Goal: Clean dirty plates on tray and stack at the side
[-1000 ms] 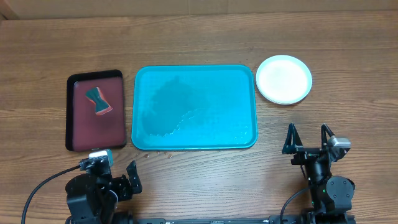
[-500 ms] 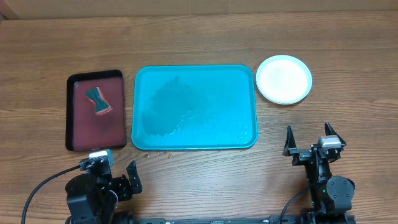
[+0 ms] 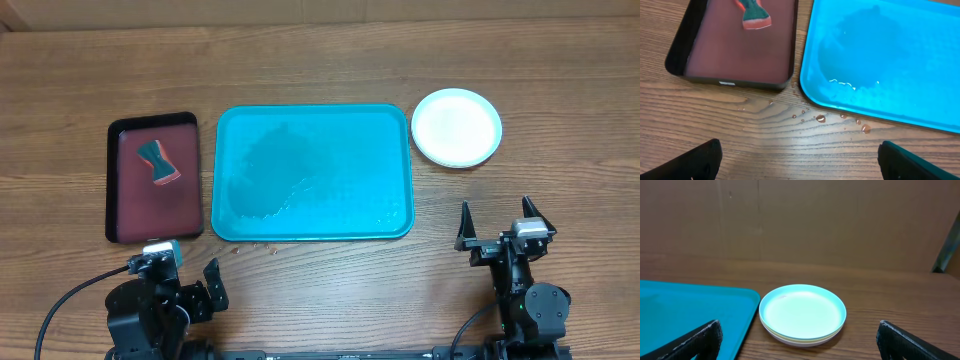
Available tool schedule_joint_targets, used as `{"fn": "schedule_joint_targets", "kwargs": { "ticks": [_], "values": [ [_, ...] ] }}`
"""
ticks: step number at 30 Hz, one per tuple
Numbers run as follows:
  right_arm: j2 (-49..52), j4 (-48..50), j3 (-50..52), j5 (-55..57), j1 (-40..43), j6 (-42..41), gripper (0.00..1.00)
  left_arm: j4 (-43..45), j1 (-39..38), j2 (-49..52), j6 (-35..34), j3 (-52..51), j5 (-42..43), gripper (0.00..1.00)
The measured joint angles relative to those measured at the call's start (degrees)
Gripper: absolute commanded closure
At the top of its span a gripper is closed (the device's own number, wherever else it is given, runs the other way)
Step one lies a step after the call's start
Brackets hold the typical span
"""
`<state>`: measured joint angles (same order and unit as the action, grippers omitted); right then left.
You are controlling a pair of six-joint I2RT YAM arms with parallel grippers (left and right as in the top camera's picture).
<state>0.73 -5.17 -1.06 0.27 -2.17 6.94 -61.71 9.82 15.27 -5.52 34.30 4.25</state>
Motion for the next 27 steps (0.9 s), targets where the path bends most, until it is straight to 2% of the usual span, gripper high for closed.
{"fn": "schedule_joint_targets", "kwargs": {
  "ticks": [19, 27],
  "values": [
    [0.00, 0.02, 0.00, -0.02, 0.00, 0.20, 0.00, 0.07, 0.00, 0.00, 0.00, -0.02, 0.00, 0.00],
    [0.00, 0.00, 0.00, -0.02, 0.00, 0.22, 0.00, 6.29, -3.19, 0.00, 0.02, -0.22, 1.40, 0.00]
  ]
}}
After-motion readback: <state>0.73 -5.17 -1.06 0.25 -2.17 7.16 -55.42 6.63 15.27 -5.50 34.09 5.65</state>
